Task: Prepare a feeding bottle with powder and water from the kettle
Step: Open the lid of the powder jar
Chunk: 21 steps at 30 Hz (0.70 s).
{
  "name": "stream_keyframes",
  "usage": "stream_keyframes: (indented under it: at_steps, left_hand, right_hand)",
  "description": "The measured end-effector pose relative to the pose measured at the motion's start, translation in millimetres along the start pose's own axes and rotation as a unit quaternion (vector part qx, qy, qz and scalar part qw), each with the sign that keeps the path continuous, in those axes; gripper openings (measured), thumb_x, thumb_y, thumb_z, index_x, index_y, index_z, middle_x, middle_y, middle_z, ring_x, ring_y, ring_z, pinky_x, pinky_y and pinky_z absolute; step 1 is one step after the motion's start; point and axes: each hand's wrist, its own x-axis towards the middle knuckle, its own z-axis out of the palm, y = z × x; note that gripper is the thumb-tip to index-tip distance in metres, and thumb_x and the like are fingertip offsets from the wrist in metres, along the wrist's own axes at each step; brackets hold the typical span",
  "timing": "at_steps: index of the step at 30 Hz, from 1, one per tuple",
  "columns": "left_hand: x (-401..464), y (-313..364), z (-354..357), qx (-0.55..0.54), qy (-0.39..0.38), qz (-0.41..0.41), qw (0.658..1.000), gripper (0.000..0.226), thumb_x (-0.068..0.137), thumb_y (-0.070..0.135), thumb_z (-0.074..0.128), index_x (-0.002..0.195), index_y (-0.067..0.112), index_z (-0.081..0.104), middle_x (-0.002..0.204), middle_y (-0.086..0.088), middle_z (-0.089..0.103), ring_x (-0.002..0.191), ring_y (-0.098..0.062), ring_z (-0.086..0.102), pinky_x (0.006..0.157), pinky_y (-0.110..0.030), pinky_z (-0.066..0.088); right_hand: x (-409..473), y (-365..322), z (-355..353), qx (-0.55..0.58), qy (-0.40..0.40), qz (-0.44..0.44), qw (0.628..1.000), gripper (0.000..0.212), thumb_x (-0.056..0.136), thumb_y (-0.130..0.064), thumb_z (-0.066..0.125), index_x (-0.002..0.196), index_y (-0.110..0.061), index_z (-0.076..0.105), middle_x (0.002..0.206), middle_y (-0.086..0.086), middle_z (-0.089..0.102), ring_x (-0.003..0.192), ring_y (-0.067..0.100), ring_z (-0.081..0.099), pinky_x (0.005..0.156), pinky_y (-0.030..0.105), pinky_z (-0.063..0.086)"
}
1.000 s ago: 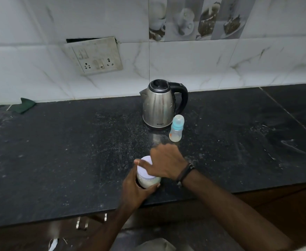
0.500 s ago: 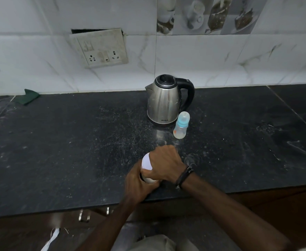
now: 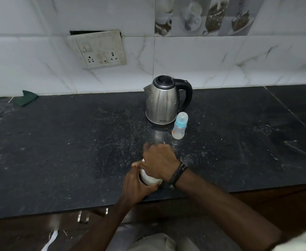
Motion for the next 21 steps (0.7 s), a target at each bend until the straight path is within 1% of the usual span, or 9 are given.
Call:
stream_keyframes:
  at_steps: [3, 6, 8, 11, 13, 15, 17, 19, 21]
  left_hand:
    - [1.7, -3.3, 2.0, 0.004, -0.016, -0.006, 1.0, 0.052, 0.05, 0.055, 0.08, 0.089, 0.025, 0.062, 0.074, 0.02, 0.062, 0.076, 0.011, 0.062, 0.061, -0.004, 0.04]
    - [2.4, -11.1, 4.3, 0.019, -0.018, -0.015, 1.0, 0.063, 0.052, 0.046, 0.089, 0.104, 0.02, 0.065, 0.093, 0.015, 0.066, 0.087, 0.009, 0.062, 0.071, -0.005, 0.042]
    - [1.7, -12.9, 5.4, 0.02, -0.012, -0.012, 1.0, 0.074, 0.052, 0.033, 0.095, 0.117, 0.016, 0.063, 0.106, 0.009, 0.069, 0.094, 0.002, 0.064, 0.079, -0.011, 0.045]
    - [1.2, -12.0, 4.4, -0.01, -0.006, -0.005, 1.0, 0.076, 0.051, 0.028, 0.097, 0.117, 0.023, 0.06, 0.105, 0.011, 0.071, 0.094, 0.001, 0.067, 0.076, -0.017, 0.051]
    - [0.5, -12.7, 3.0, -0.022, -0.004, -0.003, 1.0, 0.075, 0.053, 0.026, 0.097, 0.118, 0.025, 0.06, 0.106, 0.014, 0.071, 0.096, 0.001, 0.066, 0.077, -0.018, 0.052]
    - [-1.0, -10.0, 2.1, -0.024, -0.002, -0.002, 1.0, 0.077, 0.055, 0.028, 0.097, 0.122, 0.026, 0.059, 0.11, 0.011, 0.071, 0.101, -0.001, 0.066, 0.083, -0.023, 0.053]
    - [-2.1, -7.3, 2.5, -0.044, 0.005, 0.004, 0.999, 0.085, 0.054, 0.034, 0.097, 0.13, 0.028, 0.058, 0.119, 0.012, 0.069, 0.109, -0.001, 0.065, 0.09, -0.025, 0.052]
    - [-2.5, -3.7, 2.5, -0.044, 0.016, 0.015, 0.999, 0.085, 0.053, 0.038, 0.097, 0.13, 0.03, 0.059, 0.12, 0.017, 0.069, 0.111, 0.001, 0.064, 0.091, -0.022, 0.051]
    - [-2.4, -0.6, 2.2, -0.034, 0.021, 0.022, 0.999, 0.084, 0.052, 0.038, 0.097, 0.128, 0.028, 0.061, 0.119, 0.019, 0.068, 0.11, 0.003, 0.063, 0.09, -0.02, 0.05]
  right_hand:
    - [1.3, -11.9, 9.8, -0.008, -0.029, 0.005, 1.0, 0.071, 0.094, -0.067, 0.029, 0.098, -0.009, 0.071, 0.1, 0.011, 0.07, 0.094, 0.03, 0.066, 0.075, 0.036, 0.05]
    - [2.5, -13.3, 15.8, -0.015, -0.016, -0.02, 1.0, 0.047, 0.099, -0.046, 0.04, 0.101, -0.01, 0.07, 0.104, 0.01, 0.069, 0.096, 0.03, 0.066, 0.075, 0.036, 0.053]
    - [0.8, -8.7, 14.0, 0.011, -0.009, -0.041, 0.999, 0.034, 0.094, -0.034, 0.047, 0.11, -0.008, 0.064, 0.109, 0.012, 0.067, 0.1, 0.032, 0.064, 0.073, 0.036, 0.045]
    - [-5.4, 2.4, 6.2, 0.019, -0.027, -0.091, 0.995, 0.051, 0.082, -0.029, 0.062, 0.128, -0.012, 0.048, 0.118, 0.02, 0.054, 0.104, 0.037, 0.056, 0.079, 0.041, 0.042]
    - [-8.9, 9.8, 4.0, 0.02, -0.028, -0.124, 0.992, 0.062, 0.075, -0.022, 0.07, 0.129, -0.016, 0.041, 0.12, 0.019, 0.046, 0.1, 0.036, 0.053, 0.076, 0.04, 0.039]
    - [-10.8, 20.3, 2.3, 0.084, -0.024, -0.14, 0.986, 0.062, 0.069, -0.015, 0.072, 0.123, -0.019, 0.042, 0.116, 0.014, 0.042, 0.092, 0.032, 0.053, 0.068, 0.035, 0.037]
    - [-12.8, 37.5, 2.7, 0.181, -0.024, -0.124, 0.975, 0.054, 0.066, -0.012, 0.072, 0.111, -0.022, 0.043, 0.109, 0.008, 0.039, 0.084, 0.028, 0.054, 0.065, 0.037, 0.045]
    - [-16.1, 58.2, 4.6, 0.239, -0.009, -0.094, 0.967, 0.046, 0.064, -0.015, 0.073, 0.099, -0.023, 0.043, 0.104, 0.003, 0.039, 0.085, 0.024, 0.053, 0.07, 0.042, 0.049]
    - [-19.1, 78.4, 10.5, 0.25, 0.006, -0.072, 0.965, 0.04, 0.065, -0.019, 0.078, 0.093, -0.018, 0.05, 0.102, -0.001, 0.041, 0.091, 0.019, 0.048, 0.075, 0.035, 0.045]
